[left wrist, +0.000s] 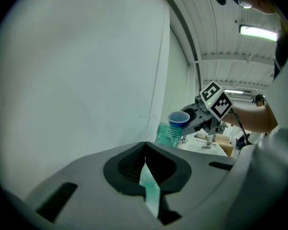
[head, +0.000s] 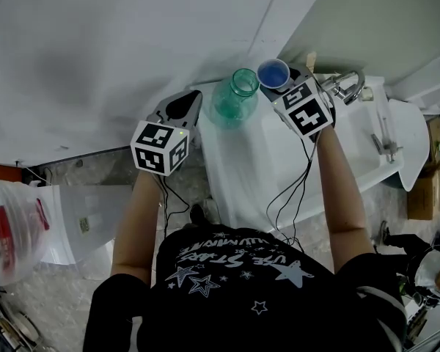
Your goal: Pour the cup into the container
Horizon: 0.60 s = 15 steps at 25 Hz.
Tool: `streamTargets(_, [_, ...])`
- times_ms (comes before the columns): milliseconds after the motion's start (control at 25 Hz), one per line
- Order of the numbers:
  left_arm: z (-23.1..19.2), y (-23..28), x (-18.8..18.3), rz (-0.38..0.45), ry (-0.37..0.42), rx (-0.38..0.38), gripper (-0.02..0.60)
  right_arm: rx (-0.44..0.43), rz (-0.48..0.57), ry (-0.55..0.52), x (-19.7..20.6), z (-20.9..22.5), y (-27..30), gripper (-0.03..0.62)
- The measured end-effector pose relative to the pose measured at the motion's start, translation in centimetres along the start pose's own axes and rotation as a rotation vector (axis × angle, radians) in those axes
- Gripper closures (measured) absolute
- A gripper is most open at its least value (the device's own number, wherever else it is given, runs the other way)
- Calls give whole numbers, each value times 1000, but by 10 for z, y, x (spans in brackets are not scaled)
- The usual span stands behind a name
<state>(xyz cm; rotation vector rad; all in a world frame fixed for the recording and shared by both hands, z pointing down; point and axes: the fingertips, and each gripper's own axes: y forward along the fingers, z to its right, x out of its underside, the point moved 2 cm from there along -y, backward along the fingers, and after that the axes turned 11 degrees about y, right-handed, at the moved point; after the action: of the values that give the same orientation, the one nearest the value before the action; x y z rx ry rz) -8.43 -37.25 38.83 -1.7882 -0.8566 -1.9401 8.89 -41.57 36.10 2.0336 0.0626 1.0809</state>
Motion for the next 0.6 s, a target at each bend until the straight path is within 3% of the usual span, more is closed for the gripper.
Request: streamTargets(600, [1, -1, 1, 6, -11, -3, 569, 69, -43, -155, -8, 2, -2, 336])
